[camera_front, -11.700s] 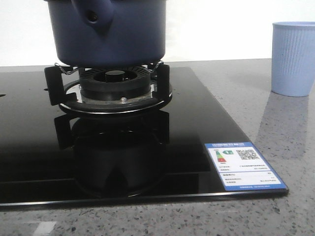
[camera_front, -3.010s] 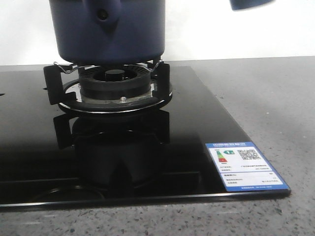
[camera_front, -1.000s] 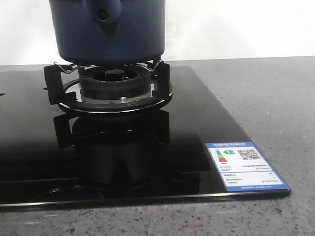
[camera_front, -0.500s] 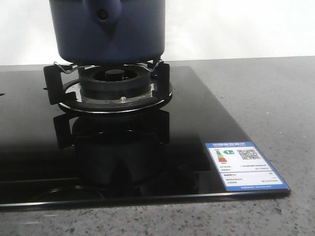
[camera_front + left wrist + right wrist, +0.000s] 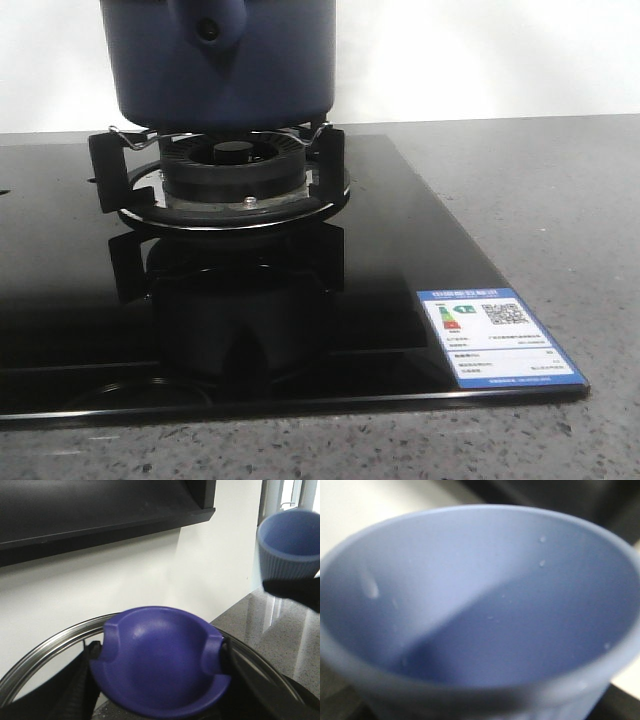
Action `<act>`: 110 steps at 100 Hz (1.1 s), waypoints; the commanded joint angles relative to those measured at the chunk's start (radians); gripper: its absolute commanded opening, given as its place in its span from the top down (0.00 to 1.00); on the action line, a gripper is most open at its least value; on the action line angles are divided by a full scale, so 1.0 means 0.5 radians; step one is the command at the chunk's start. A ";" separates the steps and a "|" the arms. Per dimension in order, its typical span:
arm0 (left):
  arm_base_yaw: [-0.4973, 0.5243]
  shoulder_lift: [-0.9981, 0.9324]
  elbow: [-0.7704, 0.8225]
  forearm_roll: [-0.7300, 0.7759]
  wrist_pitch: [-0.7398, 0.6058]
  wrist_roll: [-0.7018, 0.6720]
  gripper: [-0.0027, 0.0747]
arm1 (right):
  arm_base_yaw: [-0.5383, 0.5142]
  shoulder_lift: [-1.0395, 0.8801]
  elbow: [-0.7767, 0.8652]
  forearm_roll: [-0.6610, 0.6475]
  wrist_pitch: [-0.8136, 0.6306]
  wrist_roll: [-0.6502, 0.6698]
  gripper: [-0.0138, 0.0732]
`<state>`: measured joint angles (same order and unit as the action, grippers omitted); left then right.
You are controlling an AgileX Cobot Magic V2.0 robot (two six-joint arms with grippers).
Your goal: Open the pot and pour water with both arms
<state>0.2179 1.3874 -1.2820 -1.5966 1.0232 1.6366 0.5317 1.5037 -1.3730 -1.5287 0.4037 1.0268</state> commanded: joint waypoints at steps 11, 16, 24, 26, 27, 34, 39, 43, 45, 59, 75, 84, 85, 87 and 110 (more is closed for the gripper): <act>0.007 -0.082 -0.077 -0.203 0.027 -0.018 0.53 | -0.198 -0.263 0.061 -0.025 0.009 0.401 0.53; 0.007 -0.082 -0.077 -0.203 0.027 -0.018 0.53 | -0.265 -0.313 0.123 -0.025 -0.061 0.468 0.53; 0.007 -0.082 -0.077 -0.203 0.027 -0.018 0.53 | -0.393 -0.394 0.233 -0.025 -0.259 0.594 0.53; 0.007 -0.082 -0.077 -0.203 0.027 -0.018 0.53 | -0.432 -0.416 0.264 -0.025 -0.311 0.622 0.53; 0.007 -0.082 -0.077 -0.203 0.027 -0.018 0.53 | -0.445 -0.431 0.285 -0.025 -0.327 0.632 0.53; 0.007 -0.082 -0.077 -0.203 0.027 -0.018 0.53 | -0.601 -0.498 0.394 -0.025 -0.522 0.722 0.53; 0.007 -0.082 -0.077 -0.203 0.027 -0.018 0.53 | -0.704 -0.535 0.471 -0.025 -0.639 0.747 0.53; 0.007 -0.082 -0.077 -0.203 0.027 -0.018 0.53 | -0.778 -0.560 0.539 -0.025 -0.758 0.764 0.53; 0.007 -0.082 -0.077 -0.203 0.027 -0.018 0.53 | -0.822 -0.571 0.561 -0.025 -0.807 0.778 0.53; 0.007 -0.082 -0.077 -0.203 0.027 -0.018 0.53 | -1.080 -0.603 0.750 0.024 -1.106 0.797 0.53; 0.007 -0.082 -0.077 -0.203 0.027 -0.018 0.53 | -1.349 -0.603 0.936 0.171 -1.499 0.797 0.53; 0.007 -0.082 -0.077 -0.203 0.027 -0.018 0.53 | -1.504 -0.603 1.026 0.277 -1.771 0.659 0.54; 0.007 -0.082 -0.077 -0.203 0.027 -0.018 0.53 | -1.515 -0.603 1.041 0.295 -1.813 0.636 0.54; 0.007 -0.082 -0.077 -0.203 0.027 -0.018 0.53 | -1.547 -0.603 1.056 0.360 -1.874 0.554 0.54; 0.007 -0.082 -0.077 -0.203 0.027 -0.018 0.53 | -1.642 -0.551 1.276 0.953 -2.234 -0.217 0.54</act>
<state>0.2179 1.3874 -1.2820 -1.5966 1.0232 1.6366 -0.2813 1.2369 -0.7351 -1.1541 -0.6235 1.0429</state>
